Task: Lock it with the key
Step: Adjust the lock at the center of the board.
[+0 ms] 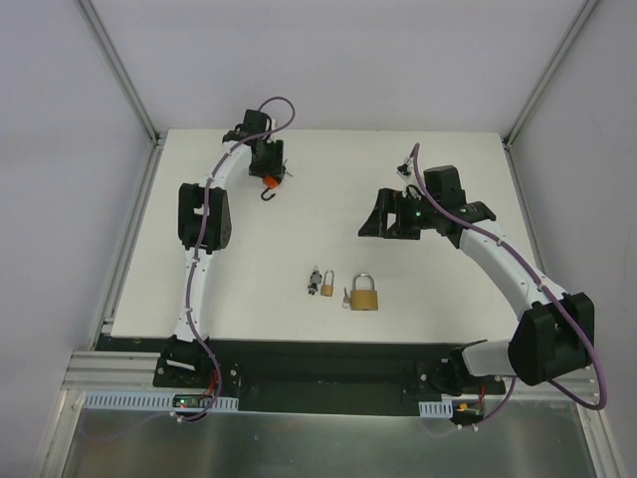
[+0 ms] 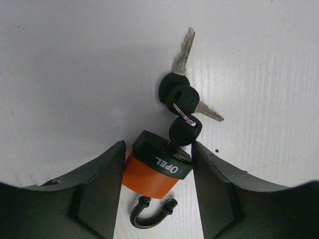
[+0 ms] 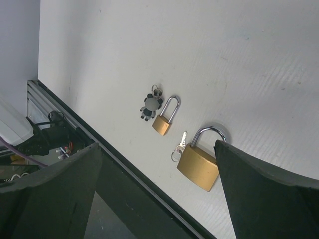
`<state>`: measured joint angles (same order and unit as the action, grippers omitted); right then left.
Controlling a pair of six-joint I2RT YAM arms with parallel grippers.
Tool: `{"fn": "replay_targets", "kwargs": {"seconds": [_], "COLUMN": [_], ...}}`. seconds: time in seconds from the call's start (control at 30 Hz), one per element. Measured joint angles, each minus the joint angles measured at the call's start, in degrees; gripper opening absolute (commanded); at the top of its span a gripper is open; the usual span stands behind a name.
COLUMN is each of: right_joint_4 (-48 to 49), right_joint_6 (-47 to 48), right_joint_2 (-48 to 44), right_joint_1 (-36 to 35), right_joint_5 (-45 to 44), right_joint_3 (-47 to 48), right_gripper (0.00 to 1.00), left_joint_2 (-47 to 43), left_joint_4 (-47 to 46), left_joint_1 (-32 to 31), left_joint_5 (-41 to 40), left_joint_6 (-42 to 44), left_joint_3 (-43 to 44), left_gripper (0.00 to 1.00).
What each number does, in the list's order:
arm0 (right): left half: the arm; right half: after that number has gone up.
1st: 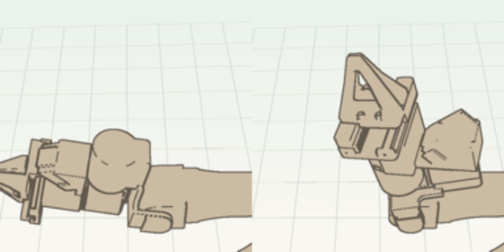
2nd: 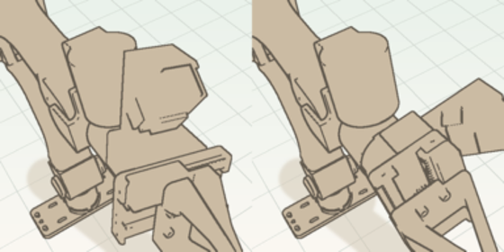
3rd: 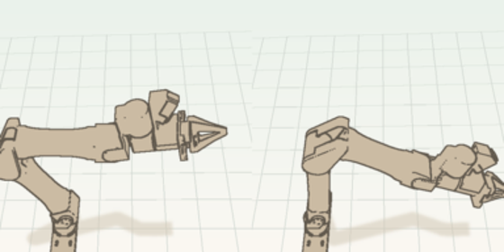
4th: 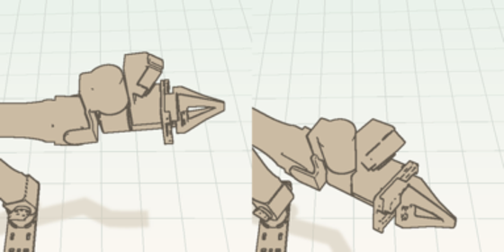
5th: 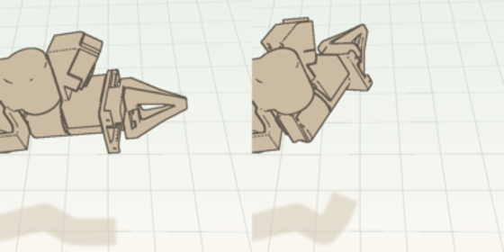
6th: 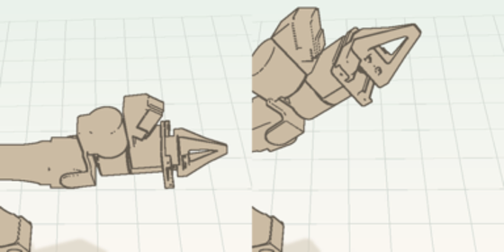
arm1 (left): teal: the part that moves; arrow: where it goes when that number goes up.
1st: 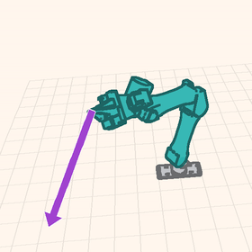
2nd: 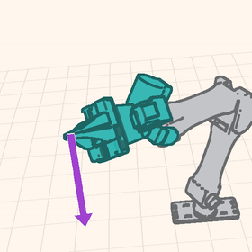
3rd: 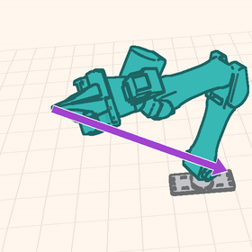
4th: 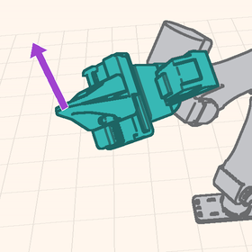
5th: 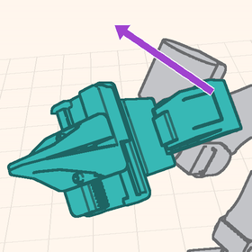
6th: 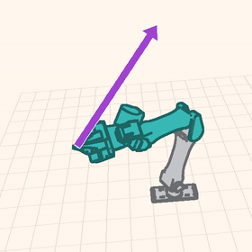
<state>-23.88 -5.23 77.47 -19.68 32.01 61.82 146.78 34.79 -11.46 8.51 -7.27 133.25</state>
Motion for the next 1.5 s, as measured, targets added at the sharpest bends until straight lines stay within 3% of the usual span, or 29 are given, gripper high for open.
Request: {"fn": "replay_targets", "kwargs": {"seconds": [0.13,0.3,0.43,0.5,0.63,0.77,0.9,1.23,1.33,1.43,1.5], "right_joint_4": [-0.02,-0.07,-0.04,0.00,0.00,-0.04,-0.26,-0.42,-0.42,-0.42,-0.42], "right_joint_6": [-0.02,-0.02,-0.04,-0.04,-0.09,-0.11,-0.15,-0.22,-0.24,-0.22,-0.22], "right_joint_2": [-0.04,-0.70,-2.14,-2.86,-4.31,-5.35,-6.54,-8.15,-8.22,-8.22,-8.22], "right_joint_1": [0.02,0.07,0.07,0.07,0.07,0.07,0.07,0.09,0.09,0.09,0.09], "right_joint_5": [0.17,0.20,0.28,0.35,0.37,0.37,0.35,0.35,0.35,0.35,0.35], "right_joint_3": [0.00,0.00,-0.17,-0.33,-1.36,-2.47,-3.06,-3.56,-3.58,-3.58,-3.58], "right_gripper": [0.97,0.97,0.97,0.97,0.97,0.97,0.97,0.97,0.97,0.97,0.97], "left_joint_2": [-2.38,-7.37,-11.91,-14.49,-18.16,-19.12,-19.93,-31.47,-37.88,-44.78,-47.56], "left_joint_4": [-1.27,-1.99,-2.10,-2.23,-1.64,-1.53,-2.60,-9.14,-11.39,-13.42,-14.91], "left_joint_1": [0.35,-0.24,-1.88,-3.06,-5.75,-8.44,-10.43,-11.74,-11.74,-11.74,-11.76], "left_joint_5": [1.68,2.78,2.54,1.88,0.35,-0.42,-0.11,5.14,5.05,5.29,6.08], "left_joint_6": [-1.09,-1.81,-1.79,-1.77,-0.59,2.82,5.95,5.35,3.61,1.14,-0.46], "left_joint_3": [-4.50,-12.90,-20.11,-24.22,-29.66,-30.99,-32.79,-46.69,-51.67,-56.08,-58.16], "left_gripper": [0.39,0.34,0.23,0.23,0.29,0.50,0.61,0.74,0.71,0.60,0.45]}}
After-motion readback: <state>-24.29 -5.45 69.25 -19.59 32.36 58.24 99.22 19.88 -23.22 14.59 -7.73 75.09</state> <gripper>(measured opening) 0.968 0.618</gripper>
